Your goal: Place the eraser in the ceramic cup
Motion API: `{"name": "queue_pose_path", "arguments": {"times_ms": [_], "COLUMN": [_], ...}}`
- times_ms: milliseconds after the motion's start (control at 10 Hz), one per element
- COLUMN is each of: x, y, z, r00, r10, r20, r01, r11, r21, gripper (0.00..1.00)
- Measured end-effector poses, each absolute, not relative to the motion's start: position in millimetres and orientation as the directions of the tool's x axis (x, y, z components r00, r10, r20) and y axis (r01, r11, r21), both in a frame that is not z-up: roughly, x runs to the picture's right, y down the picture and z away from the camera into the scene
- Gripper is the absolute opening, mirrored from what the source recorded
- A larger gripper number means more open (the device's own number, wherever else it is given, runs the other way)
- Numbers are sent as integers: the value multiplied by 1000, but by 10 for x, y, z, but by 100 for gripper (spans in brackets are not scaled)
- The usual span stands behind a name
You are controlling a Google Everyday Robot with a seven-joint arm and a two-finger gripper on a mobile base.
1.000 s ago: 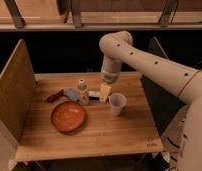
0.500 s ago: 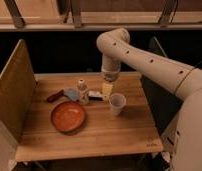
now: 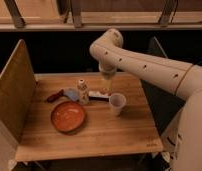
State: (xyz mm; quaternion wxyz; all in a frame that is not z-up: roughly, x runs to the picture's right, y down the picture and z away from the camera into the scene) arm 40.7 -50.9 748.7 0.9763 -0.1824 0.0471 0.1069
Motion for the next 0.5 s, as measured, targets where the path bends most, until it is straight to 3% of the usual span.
{"name": "queue_pose_path", "arguments": {"times_ms": [500], "x": [293], "y": [-469], "z": [7495], "r00": [977], "r10": [191], "r20": [-94], "r01": [-212], "r11": [914], "r21": [-346], "gripper": [80]}}
